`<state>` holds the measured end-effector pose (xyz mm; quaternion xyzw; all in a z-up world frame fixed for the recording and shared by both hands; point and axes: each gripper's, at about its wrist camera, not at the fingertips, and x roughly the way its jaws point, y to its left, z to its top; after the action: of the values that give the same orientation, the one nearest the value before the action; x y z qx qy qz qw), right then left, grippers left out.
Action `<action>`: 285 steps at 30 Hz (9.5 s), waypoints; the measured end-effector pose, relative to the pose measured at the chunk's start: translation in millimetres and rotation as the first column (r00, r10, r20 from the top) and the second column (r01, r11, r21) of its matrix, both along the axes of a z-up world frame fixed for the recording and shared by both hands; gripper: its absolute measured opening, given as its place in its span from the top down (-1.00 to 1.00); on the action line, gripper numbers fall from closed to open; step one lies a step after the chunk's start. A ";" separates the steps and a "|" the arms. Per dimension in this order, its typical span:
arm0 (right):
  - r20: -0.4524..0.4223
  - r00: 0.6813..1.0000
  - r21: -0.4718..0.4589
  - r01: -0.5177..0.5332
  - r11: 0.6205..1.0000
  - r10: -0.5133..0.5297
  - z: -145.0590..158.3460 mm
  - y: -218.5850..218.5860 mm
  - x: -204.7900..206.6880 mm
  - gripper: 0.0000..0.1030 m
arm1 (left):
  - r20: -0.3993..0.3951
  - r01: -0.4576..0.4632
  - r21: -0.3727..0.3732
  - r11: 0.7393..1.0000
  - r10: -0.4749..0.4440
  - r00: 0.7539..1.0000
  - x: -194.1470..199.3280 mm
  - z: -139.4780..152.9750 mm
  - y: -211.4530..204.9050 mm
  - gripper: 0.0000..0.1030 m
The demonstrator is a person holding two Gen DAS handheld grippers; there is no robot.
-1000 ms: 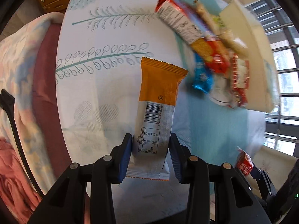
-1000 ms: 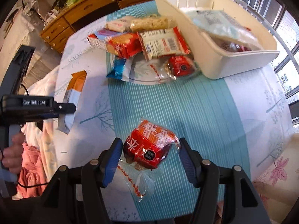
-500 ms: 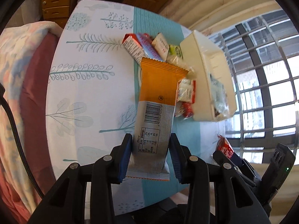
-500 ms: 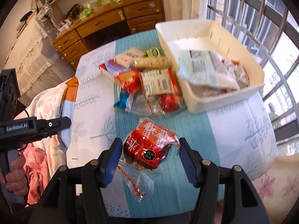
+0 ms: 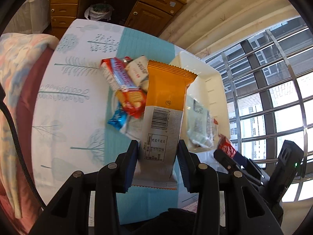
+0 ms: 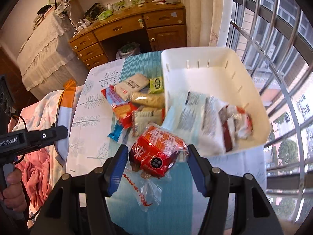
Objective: Organize snacks
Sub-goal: 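Lift both held snacks and carry them over the white tray, then open both tools to drop the snacks into the tray and withdraw, then grasp the blue-red biscuit pack with the left tool while the right tool grasps the Lipo bag, then lift both held packs and carry them over the white tray, then open both tools to drop the packs into the tray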
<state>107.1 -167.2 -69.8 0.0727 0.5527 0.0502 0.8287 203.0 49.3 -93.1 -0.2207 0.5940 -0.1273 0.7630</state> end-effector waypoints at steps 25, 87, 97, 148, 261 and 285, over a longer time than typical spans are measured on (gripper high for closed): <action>-0.046 0.988 0.005 -0.145 0.989 0.145 -10.2 -130.7 108.4 -0.22 | -0.036 0.080 -0.010 0.997 -0.080 0.996 98.9 -25.6 -189.4 0.24; -0.371 0.920 0.284 0.245 0.927 -0.129 -46.5 -10.9 25.3 -0.44 | -0.038 -0.012 0.146 0.989 0.018 0.999 -29.4 -2.8 24.9 -0.52; -0.337 0.922 0.281 0.293 0.914 -0.192 -49.6 56.0 -2.6 -0.45 | -0.008 0.049 0.191 0.980 -0.048 0.999 -40.4 8.9 96.6 -0.58; 0.265 0.948 -0.189 0.233 0.954 -0.178 -115.9 108.1 10.2 -0.44 | -0.210 0.145 0.185 0.972 -0.105 0.972 154.8 -114.9 15.5 -0.80; 0.315 0.949 -0.228 0.043 0.973 0.032 43.4 53.4 -34.7 0.73 | -0.131 0.206 0.181 0.962 -0.184 0.974 9.5 21.4 -30.1 -0.04; 0.129 0.990 -0.059 -0.046 0.997 0.054 35.5 -130.4 78.7 0.73 | -0.126 0.233 0.177 0.956 -0.213 0.969 102.9 16.8 -233.6 -0.05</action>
<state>185.8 -297.7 -34.3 0.0321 0.5003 0.0600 0.8632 306.0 -184.3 -76.3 -0.0846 0.6642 -0.1432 0.7288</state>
